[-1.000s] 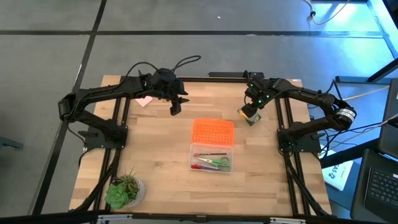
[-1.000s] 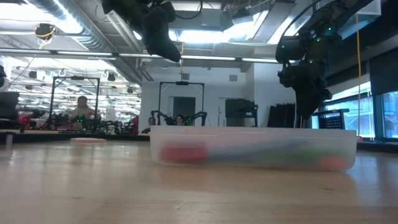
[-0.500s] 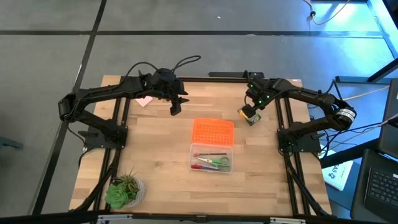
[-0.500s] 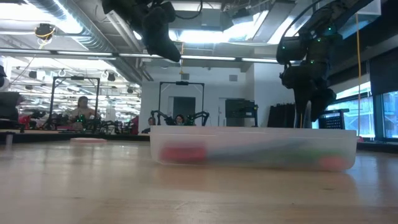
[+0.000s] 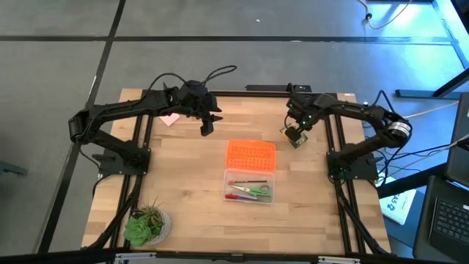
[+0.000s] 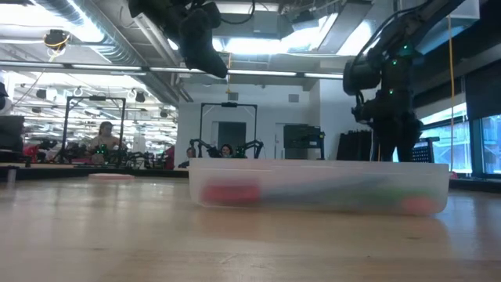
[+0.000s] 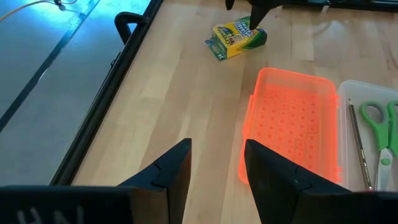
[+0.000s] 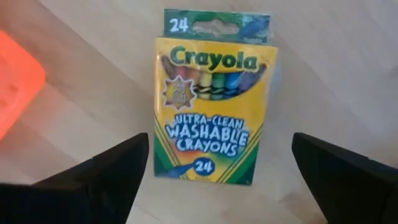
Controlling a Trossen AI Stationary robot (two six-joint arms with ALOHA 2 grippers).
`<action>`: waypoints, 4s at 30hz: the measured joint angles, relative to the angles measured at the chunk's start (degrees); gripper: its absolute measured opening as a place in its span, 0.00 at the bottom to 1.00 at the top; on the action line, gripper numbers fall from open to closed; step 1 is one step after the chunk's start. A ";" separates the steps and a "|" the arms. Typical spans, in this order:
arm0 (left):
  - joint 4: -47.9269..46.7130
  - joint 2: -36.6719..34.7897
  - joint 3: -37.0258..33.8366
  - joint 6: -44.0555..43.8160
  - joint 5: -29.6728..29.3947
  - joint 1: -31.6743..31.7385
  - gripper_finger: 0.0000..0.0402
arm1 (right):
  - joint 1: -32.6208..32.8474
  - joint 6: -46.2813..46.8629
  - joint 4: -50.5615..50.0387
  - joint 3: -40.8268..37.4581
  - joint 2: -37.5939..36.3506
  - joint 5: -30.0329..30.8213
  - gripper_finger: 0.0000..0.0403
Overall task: Pack school essentials
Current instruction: Put the crayon box into the orange supply box
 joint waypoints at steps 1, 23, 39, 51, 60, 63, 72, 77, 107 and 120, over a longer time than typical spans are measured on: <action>0.00 0.00 0.00 0.00 0.00 0.00 0.35 | 0.00 -0.66 0.45 0.00 0.58 -0.02 0.98; 0.00 0.00 0.00 0.00 0.00 0.02 0.35 | 0.00 -7.00 6.15 0.00 11.18 -0.76 0.98; 0.00 0.00 0.00 0.00 0.00 0.00 0.35 | 0.39 -8.32 7.61 0.00 11.84 -0.66 0.98; -0.01 0.00 0.02 0.00 0.00 0.00 0.35 | 0.46 -8.37 9.76 -2.53 11.93 0.38 0.98; -0.01 0.00 0.00 0.00 0.00 0.01 0.35 | 0.42 -8.72 10.67 -3.30 11.95 0.77 0.90; -0.01 0.00 0.02 0.00 -0.09 0.00 0.35 | 0.37 -9.43 10.66 -3.30 11.97 0.83 0.84; -0.02 0.00 0.01 0.00 -0.20 0.02 0.35 | 0.39 -9.60 3.90 0.29 12.50 0.75 0.72; -0.01 0.00 0.00 0.00 -0.24 0.02 0.35 | 0.39 -9.79 -0.48 4.42 12.39 0.76 0.70; 0.12 0.00 0.02 0.00 -1.07 0.02 0.35 | 28.65 6.32 -18.06 34.52 12.17 2.23 0.69; -0.21 -0.15 0.02 1.83 3.10 -5.88 0.35 | 43.94 15.57 -3.22 34.58 13.58 2.28 0.69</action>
